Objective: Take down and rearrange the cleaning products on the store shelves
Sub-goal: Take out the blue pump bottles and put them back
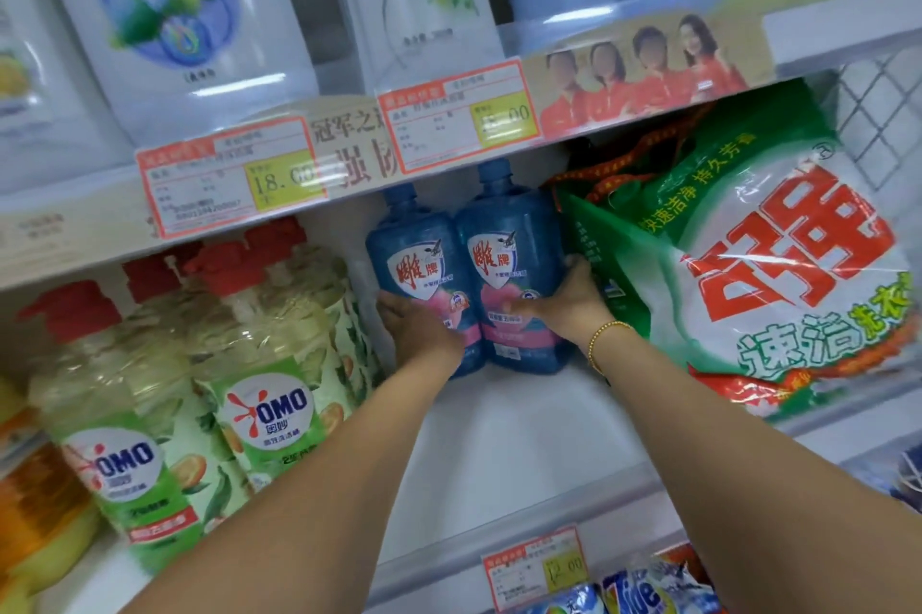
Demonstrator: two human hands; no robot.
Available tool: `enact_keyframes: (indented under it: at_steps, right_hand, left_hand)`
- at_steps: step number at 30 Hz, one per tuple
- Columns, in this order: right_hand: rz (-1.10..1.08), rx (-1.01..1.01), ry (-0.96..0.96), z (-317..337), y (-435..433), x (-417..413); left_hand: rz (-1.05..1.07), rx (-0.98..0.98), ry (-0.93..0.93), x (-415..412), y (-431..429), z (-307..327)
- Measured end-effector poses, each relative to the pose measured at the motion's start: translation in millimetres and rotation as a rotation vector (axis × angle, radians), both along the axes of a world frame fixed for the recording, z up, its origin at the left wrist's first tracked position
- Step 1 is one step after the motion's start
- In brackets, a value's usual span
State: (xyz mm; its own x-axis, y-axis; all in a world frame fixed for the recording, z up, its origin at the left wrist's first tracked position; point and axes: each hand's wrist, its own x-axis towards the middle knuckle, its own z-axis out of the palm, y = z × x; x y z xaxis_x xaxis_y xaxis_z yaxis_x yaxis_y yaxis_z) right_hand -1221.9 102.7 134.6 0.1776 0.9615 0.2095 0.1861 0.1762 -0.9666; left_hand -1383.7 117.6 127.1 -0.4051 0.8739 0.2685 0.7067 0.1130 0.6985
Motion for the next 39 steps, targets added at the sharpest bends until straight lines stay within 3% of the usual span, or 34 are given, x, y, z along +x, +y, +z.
enact_keyframes:
  at_steps: [2, 6, 10, 15, 22, 26, 29, 33, 39]
  right_hand:
    - [-0.008, -0.022, -0.042, 1.6, -2.7, -1.7]
    - [-0.064, -0.029, -0.309, 11.2, -15.1, -2.4]
    - [-0.058, -0.004, -0.349, 12.1, -41.1, 1.0]
    - [0.074, 0.043, -0.032, 3.8, -83.2, 3.4]
    - [0.264, -0.001, 0.615, -7.1, -132.7, -16.0]
    - [0.385, -0.064, 0.639, -8.2, -173.5, -12.9]
    - [0.433, -0.039, 0.572, -19.6, -212.9, -6.2]
    - [0.529, 0.024, 0.498, -32.7, -255.2, -8.2]
    - [0.772, 0.234, 0.191, -17.1, -285.8, -22.4]
  left_hand:
    - [-0.04, -0.066, 0.019, 2.4, -10.1, -1.0]
    - [-0.156, -0.111, -0.021, -3.5, -18.6, -9.7]
    - [-0.422, -0.062, -0.156, -0.7, -41.5, -0.6]
    - [-0.696, -0.162, -0.433, -6.3, -83.3, 8.6]
    - [-0.733, -0.165, -0.199, -17.7, -139.0, 67.9]
    - [-0.703, -0.312, 0.092, -14.3, -176.2, 95.0]
    - [-0.799, -0.48, 0.044, -20.5, -214.4, 91.8]
    - [-0.828, -0.294, -0.303, -39.4, -267.5, 48.3]
    - [-0.529, 0.137, -0.243, -63.1, -351.0, 7.0]
